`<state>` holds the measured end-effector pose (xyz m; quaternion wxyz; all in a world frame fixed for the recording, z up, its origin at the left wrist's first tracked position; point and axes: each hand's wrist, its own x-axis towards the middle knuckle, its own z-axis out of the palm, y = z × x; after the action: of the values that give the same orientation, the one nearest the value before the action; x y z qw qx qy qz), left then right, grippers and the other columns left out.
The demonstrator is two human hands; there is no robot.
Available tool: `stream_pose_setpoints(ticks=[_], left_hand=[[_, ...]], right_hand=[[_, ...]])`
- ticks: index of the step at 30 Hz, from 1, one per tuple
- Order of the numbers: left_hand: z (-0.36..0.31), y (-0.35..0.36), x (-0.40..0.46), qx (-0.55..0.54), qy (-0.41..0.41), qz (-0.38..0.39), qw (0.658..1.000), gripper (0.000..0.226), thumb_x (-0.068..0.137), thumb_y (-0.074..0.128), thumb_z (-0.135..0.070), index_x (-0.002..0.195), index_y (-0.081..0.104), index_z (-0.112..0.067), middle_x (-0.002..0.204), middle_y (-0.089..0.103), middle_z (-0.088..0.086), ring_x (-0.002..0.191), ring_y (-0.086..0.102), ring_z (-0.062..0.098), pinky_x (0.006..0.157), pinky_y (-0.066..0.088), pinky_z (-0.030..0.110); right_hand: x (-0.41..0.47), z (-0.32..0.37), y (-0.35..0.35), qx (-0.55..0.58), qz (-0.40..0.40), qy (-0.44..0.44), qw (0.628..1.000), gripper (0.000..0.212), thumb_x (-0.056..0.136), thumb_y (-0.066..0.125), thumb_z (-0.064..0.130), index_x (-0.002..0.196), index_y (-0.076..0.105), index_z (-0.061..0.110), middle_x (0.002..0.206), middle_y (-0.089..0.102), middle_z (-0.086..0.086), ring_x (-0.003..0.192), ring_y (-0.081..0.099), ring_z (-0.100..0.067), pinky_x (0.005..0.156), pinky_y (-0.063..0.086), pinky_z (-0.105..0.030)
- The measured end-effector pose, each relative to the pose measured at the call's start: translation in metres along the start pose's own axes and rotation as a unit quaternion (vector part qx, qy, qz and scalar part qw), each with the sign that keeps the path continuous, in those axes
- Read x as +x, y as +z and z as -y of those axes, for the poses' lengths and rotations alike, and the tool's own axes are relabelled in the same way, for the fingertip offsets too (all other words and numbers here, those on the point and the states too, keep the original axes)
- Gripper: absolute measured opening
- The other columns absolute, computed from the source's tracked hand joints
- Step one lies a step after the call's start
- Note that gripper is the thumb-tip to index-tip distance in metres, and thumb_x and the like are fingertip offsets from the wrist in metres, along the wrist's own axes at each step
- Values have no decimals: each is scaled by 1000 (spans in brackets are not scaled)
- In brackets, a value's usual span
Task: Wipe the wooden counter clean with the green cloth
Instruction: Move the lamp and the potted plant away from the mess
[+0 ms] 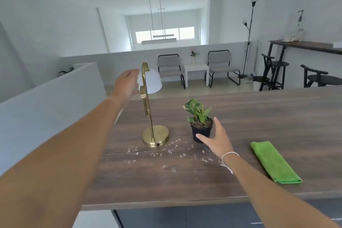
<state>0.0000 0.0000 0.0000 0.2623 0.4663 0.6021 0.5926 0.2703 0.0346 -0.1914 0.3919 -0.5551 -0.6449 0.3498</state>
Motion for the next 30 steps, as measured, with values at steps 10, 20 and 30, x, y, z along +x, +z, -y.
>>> stream_pose_setpoints(ticks=[10, 20, 30], left_hand=[[15, 13, 64, -91, -67, 102, 988, 34, 90, 43, -47, 99, 59, -18, 89, 64, 2, 76, 63, 20, 70, 53, 34], [24, 33, 71, -204, -59, 105, 971, 37, 96, 33, -41, 103, 65, -23, 42, 51, -8, 36, 38, 8, 40, 33, 17], [25, 37, 71, -241, -32, 116, 963, 39, 99, 28, -37, 99, 63, -21, 39, 25, -10, 33, 20, 6, 36, 22, 17]], right_hand=[[30, -13, 34, 30, -57, 27, 998, 108, 65, 79, 44, 146, 8, 34, 152, 25, 4, 137, 32, -18, 107, 33, -38], [49, -23, 42, 84, -64, 31, 994, 105, 61, 82, 42, 142, 16, 41, 140, 47, 6, 126, 46, -16, 103, 38, -32], [56, -24, 42, 100, -72, 13, 992, 97, 60, 82, 41, 138, 25, 44, 135, 51, 8, 121, 49, -15, 103, 40, -34]])
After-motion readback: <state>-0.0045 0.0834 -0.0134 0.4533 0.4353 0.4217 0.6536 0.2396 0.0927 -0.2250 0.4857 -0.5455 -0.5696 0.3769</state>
